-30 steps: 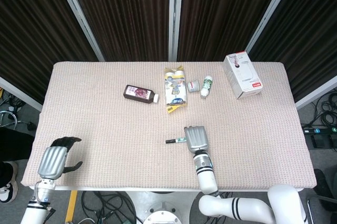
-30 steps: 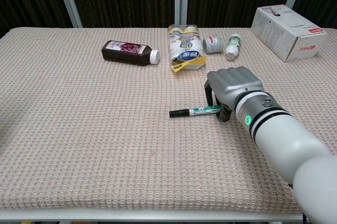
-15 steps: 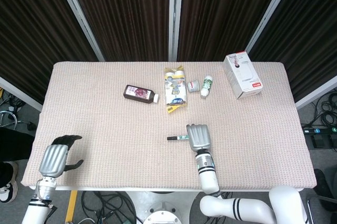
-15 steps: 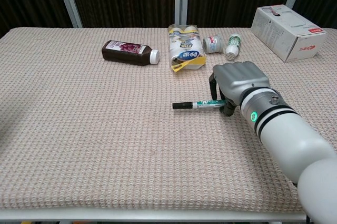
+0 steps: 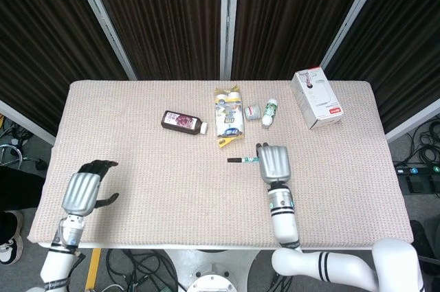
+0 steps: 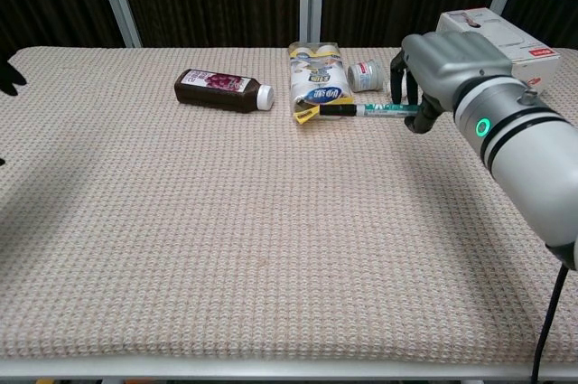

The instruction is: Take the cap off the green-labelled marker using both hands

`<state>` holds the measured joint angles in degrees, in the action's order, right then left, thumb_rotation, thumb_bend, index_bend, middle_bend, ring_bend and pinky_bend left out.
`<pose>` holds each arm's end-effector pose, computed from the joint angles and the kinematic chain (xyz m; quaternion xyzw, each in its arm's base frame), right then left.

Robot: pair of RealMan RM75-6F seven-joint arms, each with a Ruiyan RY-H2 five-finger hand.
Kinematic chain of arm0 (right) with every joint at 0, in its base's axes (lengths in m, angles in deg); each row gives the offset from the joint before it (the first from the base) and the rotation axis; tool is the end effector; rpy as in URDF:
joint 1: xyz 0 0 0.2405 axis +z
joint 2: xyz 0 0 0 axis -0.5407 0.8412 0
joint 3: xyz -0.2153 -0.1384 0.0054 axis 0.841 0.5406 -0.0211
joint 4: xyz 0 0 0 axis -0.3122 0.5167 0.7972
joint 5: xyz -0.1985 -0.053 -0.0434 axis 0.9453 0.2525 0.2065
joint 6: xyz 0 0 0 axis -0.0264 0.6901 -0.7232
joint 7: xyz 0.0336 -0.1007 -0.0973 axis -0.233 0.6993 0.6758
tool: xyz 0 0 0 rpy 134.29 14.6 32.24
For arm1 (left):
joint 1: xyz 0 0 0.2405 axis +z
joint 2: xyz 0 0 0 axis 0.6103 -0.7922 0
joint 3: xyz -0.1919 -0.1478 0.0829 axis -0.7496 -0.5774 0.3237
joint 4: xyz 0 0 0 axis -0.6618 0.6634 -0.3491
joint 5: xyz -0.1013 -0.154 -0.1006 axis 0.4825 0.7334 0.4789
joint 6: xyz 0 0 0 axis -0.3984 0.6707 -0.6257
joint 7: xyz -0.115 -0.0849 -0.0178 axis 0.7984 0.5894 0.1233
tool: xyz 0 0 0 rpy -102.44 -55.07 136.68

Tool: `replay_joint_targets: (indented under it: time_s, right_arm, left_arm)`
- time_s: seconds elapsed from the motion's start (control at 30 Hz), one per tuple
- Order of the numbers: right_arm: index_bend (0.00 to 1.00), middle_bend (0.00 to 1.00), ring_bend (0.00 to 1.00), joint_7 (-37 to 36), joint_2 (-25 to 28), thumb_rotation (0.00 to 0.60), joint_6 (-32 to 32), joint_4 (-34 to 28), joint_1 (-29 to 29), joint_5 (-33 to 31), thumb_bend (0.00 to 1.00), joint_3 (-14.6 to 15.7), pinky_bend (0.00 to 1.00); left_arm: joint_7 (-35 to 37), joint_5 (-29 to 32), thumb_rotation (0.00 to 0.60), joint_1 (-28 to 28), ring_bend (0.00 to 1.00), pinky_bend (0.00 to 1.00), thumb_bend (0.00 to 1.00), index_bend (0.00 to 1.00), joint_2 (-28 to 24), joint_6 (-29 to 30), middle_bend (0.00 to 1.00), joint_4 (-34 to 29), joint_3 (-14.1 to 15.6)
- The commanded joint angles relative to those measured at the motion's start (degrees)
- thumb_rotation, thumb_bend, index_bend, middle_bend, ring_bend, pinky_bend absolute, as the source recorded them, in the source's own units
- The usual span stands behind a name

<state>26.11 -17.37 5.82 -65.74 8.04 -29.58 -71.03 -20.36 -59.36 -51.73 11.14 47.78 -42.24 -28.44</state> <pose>-0.1084 -0.3220 -0.0419 0.6621 -0.3493 0.3056 0.5884 -0.2421 0.2325 0.0519 -0.6260 -0.4014 -0.4137 0.5253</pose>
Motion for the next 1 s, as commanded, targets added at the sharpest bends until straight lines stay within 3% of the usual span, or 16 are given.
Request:
replay_joint_targets:
  time_s: [0.03, 0.2, 0.5, 0.7, 1.0]
  right_arm:
    - [0.66, 0.62, 0.76, 0.99, 1.58, 0.600, -0.37, -1.56, 0.67, -0.06, 0.29, -1.31, 0.86]
    - [0.66, 0.62, 0.76, 1.97, 1.92, 0.600, -0.16, -2.52, 2.20, -1.10, 0.28, -2.76, 0.86]
    - [0.66, 0.62, 0.76, 3.49, -0.50, 0.600, 1.49, 1.73, 6.54, -3.22, 0.29, -5.18, 0.86]
    - [0.66, 0.62, 0.76, 1.48, -3.14, 0.600, 2.42, 6.33, 9.79, -3.63, 0.29, -7.66, 0.86]
    - [0.66, 0.62, 0.76, -1.59, -6.96, 0.600, 3.58, 13.19, 13.58, -1.38, 0.28, -8.16, 0.86]
  left_arm:
    - [-4.89, 3.78, 0.600, -3.28, 0.22, 0.31, 0.16, 0.27, 2.23, -2.13, 0.29, -1.38, -3.71]
    - [-11.49, 9.82, 0.600, -7.48, 0.22, 0.32, 0.16, 0.29, 6.78, -3.13, 0.31, -1.05, -8.56]
    - [-18.68, 16.17, 0.600, -13.98, 0.25, 0.34, 0.16, 0.30, 11.03, -4.30, 0.32, 2.36, -13.20]
    - [-22.55, 18.25, 0.600, -17.27, 0.28, 0.36, 0.16, 0.33, 14.52, -2.81, 0.35, 5.13, -14.29]
    - [-23.87, 19.87, 0.600, -21.99, 0.39, 0.47, 0.21, 0.41, 19.47, -1.66, 0.44, 11.43, -16.31]
